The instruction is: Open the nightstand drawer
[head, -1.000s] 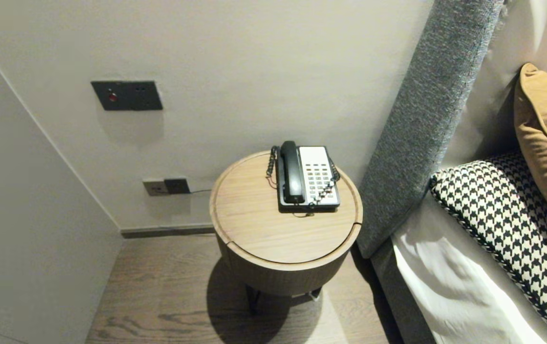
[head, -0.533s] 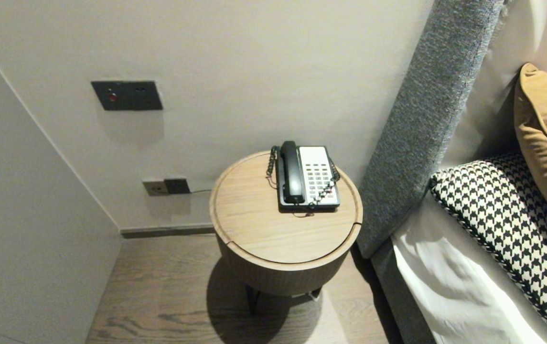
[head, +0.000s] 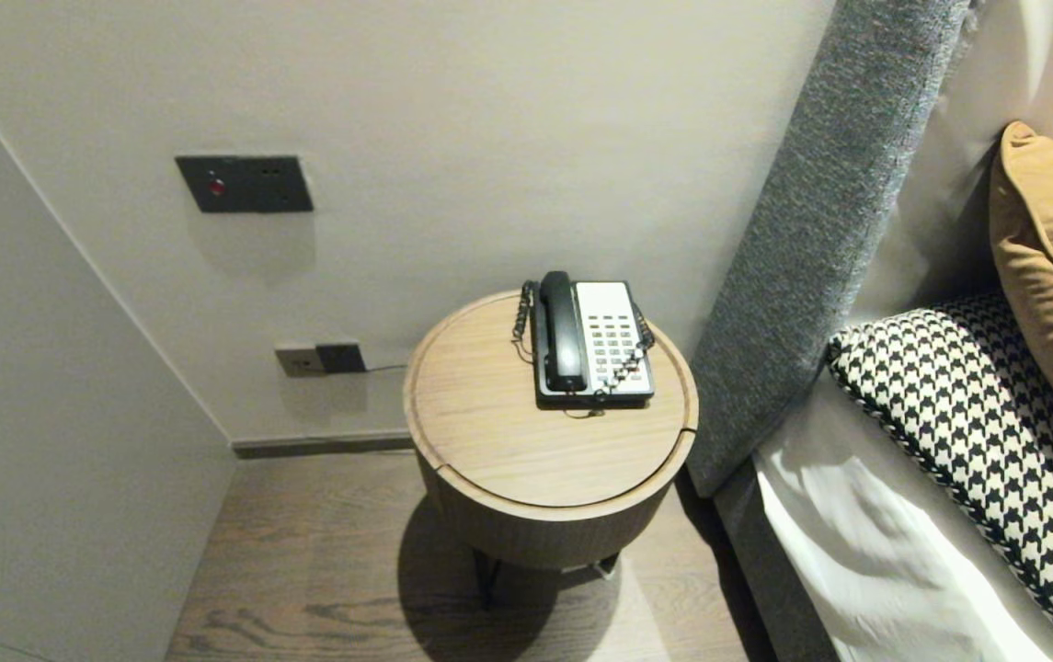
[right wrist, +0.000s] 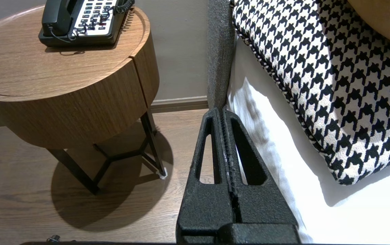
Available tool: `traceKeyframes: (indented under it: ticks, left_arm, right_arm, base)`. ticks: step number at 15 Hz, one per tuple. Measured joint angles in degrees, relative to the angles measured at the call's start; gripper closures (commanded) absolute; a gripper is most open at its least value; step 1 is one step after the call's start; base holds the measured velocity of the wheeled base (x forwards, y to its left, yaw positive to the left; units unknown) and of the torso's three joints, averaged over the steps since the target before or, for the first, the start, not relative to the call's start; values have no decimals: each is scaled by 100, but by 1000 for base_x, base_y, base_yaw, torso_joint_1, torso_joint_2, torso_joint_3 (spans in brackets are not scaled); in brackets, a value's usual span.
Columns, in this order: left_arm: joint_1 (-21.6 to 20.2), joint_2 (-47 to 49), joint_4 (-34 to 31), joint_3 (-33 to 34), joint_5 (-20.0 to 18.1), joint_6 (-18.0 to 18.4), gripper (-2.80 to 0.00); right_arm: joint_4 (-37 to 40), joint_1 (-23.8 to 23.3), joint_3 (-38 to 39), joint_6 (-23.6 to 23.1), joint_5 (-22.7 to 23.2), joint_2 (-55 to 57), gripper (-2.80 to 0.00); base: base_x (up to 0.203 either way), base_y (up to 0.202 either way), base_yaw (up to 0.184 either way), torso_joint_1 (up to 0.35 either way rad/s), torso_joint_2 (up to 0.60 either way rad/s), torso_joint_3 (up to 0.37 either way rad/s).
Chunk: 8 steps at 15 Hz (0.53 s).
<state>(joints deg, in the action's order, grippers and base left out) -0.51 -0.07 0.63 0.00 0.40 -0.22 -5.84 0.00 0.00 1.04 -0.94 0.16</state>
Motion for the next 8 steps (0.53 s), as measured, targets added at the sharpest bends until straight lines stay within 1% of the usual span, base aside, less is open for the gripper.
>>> traceKeyframes:
  ticks: [8]
  left_arm:
    - [0,0,5,-2,4,-5,0]
  right_arm:
    - [-5,0,0,23,-2,0,0]
  base:
    - [0,0,0,0,0,0]
